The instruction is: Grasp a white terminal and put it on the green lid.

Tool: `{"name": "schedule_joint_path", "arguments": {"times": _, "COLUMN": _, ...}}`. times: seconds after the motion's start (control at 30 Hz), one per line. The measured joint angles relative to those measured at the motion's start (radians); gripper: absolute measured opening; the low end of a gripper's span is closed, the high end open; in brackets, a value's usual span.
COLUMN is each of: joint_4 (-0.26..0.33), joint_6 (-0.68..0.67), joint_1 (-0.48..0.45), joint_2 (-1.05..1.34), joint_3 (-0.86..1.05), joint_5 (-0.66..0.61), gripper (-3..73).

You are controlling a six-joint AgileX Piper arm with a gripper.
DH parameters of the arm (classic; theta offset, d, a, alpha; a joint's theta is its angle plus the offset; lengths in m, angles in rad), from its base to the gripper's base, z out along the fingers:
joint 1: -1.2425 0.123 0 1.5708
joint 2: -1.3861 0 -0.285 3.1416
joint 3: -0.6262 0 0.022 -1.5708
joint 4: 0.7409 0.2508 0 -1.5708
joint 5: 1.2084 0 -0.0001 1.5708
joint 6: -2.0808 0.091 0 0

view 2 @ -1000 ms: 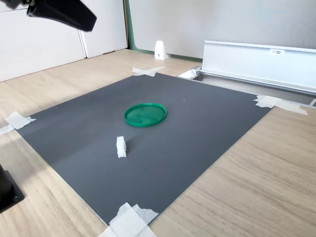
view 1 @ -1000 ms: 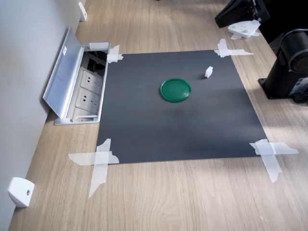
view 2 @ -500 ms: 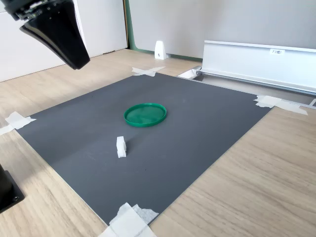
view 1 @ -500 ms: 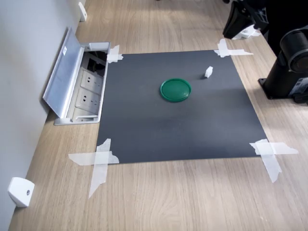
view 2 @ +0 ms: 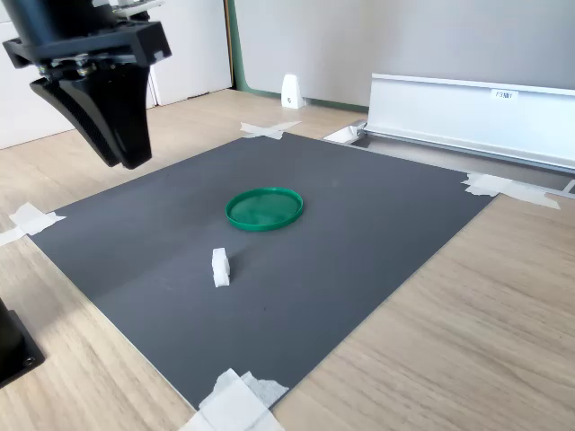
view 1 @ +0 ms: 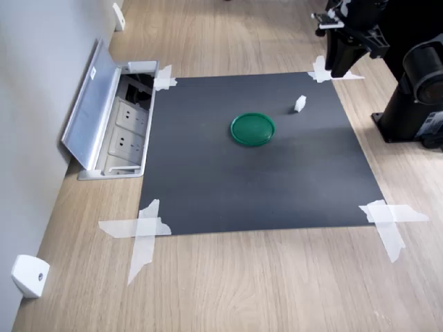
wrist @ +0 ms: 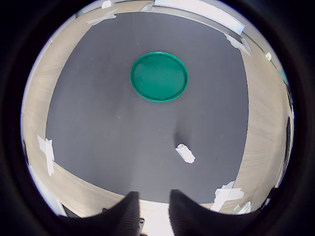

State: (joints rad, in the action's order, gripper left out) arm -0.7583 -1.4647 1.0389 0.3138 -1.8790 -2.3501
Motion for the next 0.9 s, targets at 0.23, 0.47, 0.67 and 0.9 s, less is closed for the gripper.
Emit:
{"name": "schedule_joint_path", "arguments": {"times": 0.23, "joint_4": 0.051, "joint_6": -0.19, "joint_1": -0.075, "joint_2": -0.009, "joint_3": 0.004, "joint_5": 0.001, "gripper": 61.9}}
{"name": "schedule_joint_path", "arguments": {"times": 0.47, "joint_4": 0.045, "joint_6": -0.201, "joint_1": -0.156, "joint_2": -0.102, "joint_3": 0.004, "joint_5": 0.039, "gripper": 66.7}}
{"name": "schedule_joint_path", "arguments": {"times": 0.67, "joint_4": -0.016, "joint_6": -0.141, "joint_1": -0.16, "joint_2": -0.198, "joint_3": 0.004, "joint_5": 0.124, "gripper": 66.7}}
{"name": "schedule_joint_path", "arguments": {"times": 0.9, "joint_4": -0.03, "joint_6": -0.121, "joint_1": -0.162, "joint_2": -0.294, "joint_3": 0.004, "joint_5": 0.2, "gripper": 66.7}}
